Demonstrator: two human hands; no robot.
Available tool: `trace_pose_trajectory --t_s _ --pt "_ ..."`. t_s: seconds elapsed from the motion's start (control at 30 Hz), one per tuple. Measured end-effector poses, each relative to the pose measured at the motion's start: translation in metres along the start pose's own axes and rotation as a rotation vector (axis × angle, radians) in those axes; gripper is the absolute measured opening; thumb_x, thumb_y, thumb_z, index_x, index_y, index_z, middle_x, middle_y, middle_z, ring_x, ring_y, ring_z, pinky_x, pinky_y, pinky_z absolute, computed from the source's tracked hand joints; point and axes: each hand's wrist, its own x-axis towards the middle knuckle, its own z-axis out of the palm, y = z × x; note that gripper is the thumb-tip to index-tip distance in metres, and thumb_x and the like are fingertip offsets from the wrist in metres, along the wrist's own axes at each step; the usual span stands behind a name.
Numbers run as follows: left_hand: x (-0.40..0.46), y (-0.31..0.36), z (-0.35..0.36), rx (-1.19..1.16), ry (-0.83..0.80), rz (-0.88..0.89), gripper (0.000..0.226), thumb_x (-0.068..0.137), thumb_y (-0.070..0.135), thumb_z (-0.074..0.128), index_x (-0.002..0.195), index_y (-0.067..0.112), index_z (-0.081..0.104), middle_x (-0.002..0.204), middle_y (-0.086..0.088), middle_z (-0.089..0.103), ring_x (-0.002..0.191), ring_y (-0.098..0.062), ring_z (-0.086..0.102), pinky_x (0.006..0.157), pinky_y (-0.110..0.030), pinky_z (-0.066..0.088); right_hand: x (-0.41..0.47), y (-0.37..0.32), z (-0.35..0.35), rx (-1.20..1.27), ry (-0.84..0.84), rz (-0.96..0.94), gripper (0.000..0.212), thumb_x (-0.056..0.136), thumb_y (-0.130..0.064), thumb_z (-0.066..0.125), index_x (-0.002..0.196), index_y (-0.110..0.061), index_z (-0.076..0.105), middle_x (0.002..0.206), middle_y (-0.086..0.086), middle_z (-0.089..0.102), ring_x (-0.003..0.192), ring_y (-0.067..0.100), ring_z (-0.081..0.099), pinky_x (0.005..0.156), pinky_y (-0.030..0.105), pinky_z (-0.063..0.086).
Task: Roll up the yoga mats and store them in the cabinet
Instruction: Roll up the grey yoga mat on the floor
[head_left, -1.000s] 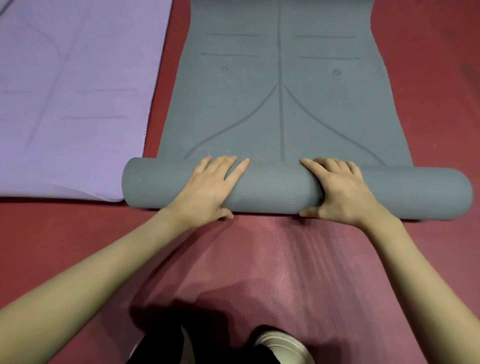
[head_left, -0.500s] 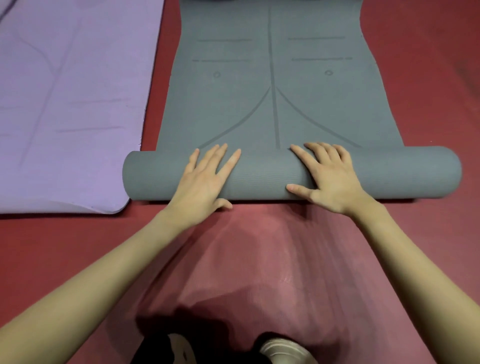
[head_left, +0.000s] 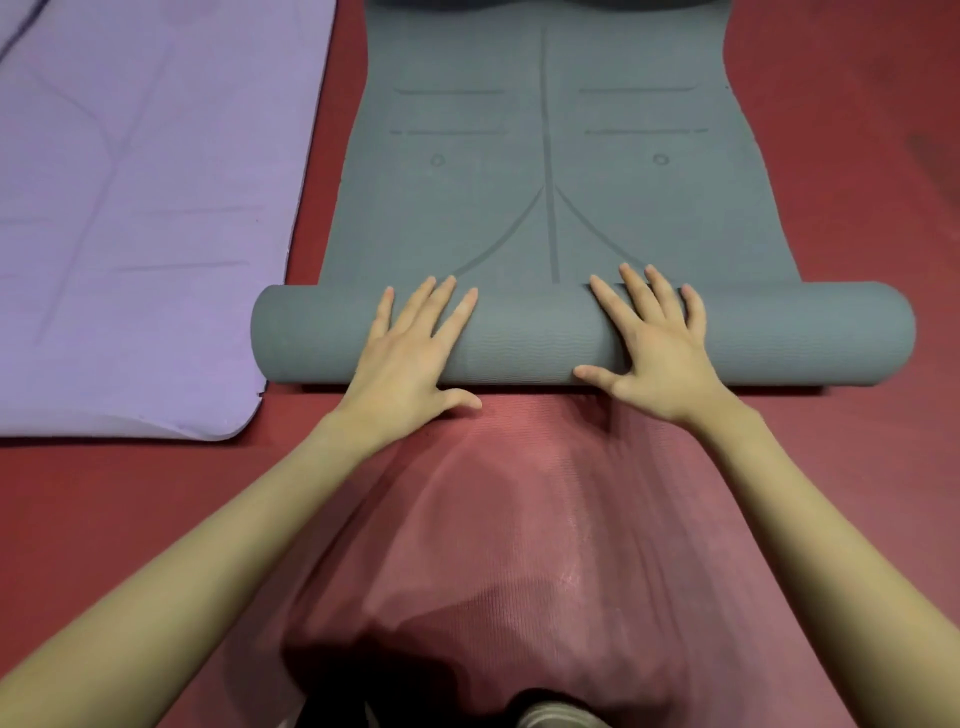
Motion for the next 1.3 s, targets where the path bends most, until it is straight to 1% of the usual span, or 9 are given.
trace_pose_trajectory --t_s 0.1,0.17,0.3,0.47,0.6,0.7,0.83,1.13,1.3 --pt "0.009 -0.004 0.004 0.044 0.020 0.005 0.111 0.070 0.058 0.072 0.154 0.016 0.012 0.160 -0.011 0.015 0.148 -0.025 0.011 0.118 -0.052 0.002 0.003 -0.001 -0.007 0.031 -0.010 0.005 0.093 0.078 -0.066 0.054 0.154 -0.028 0.017 0.162 0.009 0.012 0.150 0.027 0.000 0.117 0.049 -0.005" --pt "0.017 -0.008 0.000 0.037 -0.007 0.016 0.110 0.071 0.056 0.073 0.154 0.014 0.013 0.160 -0.012 0.016 0.148 -0.024 0.012 0.118 -0.053 0.004 -0.005 -0.004 -0.007 0.019 0.009 0.004 0.091 0.084 -0.054 0.063 0.155 -0.025 0.014 0.163 0.009 0.008 0.150 0.029 -0.003 0.117 0.051 -0.006" --pt "0.030 -0.011 -0.011 -0.013 -0.087 0.018 0.110 0.073 0.056 0.073 0.154 0.013 0.011 0.160 -0.010 0.013 0.149 -0.022 0.009 0.119 -0.047 0.002 -0.014 -0.009 -0.002 -0.069 0.001 0.008 0.104 0.079 -0.041 0.073 0.156 -0.025 0.005 0.163 0.009 0.000 0.149 0.031 -0.010 0.116 0.054 -0.006" --pt "0.028 0.004 -0.013 0.020 -0.004 0.097 0.102 0.076 0.052 0.073 0.152 0.012 0.019 0.159 -0.010 0.019 0.147 -0.025 0.015 0.119 -0.041 0.009 0.015 -0.002 -0.009 -0.119 -0.039 0.002 0.114 0.072 -0.041 0.079 0.156 -0.023 0.004 0.162 0.011 0.004 0.149 0.034 -0.004 0.115 0.057 -0.001" --pt "0.043 0.001 -0.014 0.110 -0.085 0.018 0.113 0.073 0.059 0.070 0.154 0.012 0.007 0.161 -0.008 0.008 0.149 -0.024 0.006 0.119 -0.048 0.008 0.042 0.002 -0.014 -0.133 -0.097 0.021 0.122 0.065 -0.046 0.083 0.156 -0.023 0.005 0.162 0.012 0.009 0.148 0.035 0.001 0.115 0.058 0.001" --pt "0.060 -0.008 -0.015 0.151 -0.155 -0.010 0.119 0.070 0.062 0.072 0.154 0.015 0.001 0.160 -0.014 0.010 0.147 -0.030 0.009 0.117 -0.055 0.010 0.053 0.004 -0.018 -0.140 -0.121 0.019 0.123 0.060 -0.049 0.086 0.155 -0.021 0.013 0.158 0.012 0.019 0.146 0.036 0.011 0.114 0.058 0.005" --pt "0.071 -0.018 -0.016 0.122 -0.144 0.031 0.115 0.065 0.059 0.077 0.153 0.015 0.018 0.150 -0.016 0.032 0.139 -0.031 0.029 0.113 -0.053 0.022 0.059 0.007 -0.024 -0.131 -0.086 -0.004 0.113 0.050 -0.053 0.087 0.146 -0.025 0.034 0.145 0.004 0.043 0.132 0.031 0.036 0.109 0.052 0.020" --pt "0.014 -0.008 -0.019 0.075 -0.060 0.077 0.111 0.052 0.058 0.084 0.143 0.013 0.041 0.136 -0.016 0.051 0.123 -0.034 0.048 0.100 -0.054 0.036 -0.001 -0.011 -0.029 -0.059 -0.062 0.007 0.107 0.043 -0.055 0.085 0.139 -0.029 0.044 0.135 -0.003 0.053 0.125 0.031 0.045 0.102 0.049 0.026" --pt "-0.042 0.003 -0.013 0.023 -0.069 0.082 0.111 0.048 0.055 0.087 0.142 0.013 0.044 0.134 -0.016 0.052 0.122 -0.034 0.050 0.101 -0.055 0.038 -0.054 -0.030 -0.019 -0.075 -0.059 -0.001 0.100 0.044 -0.058 0.080 0.134 -0.030 0.048 0.134 -0.003 0.056 0.121 0.031 0.048 0.098 0.048 0.028"
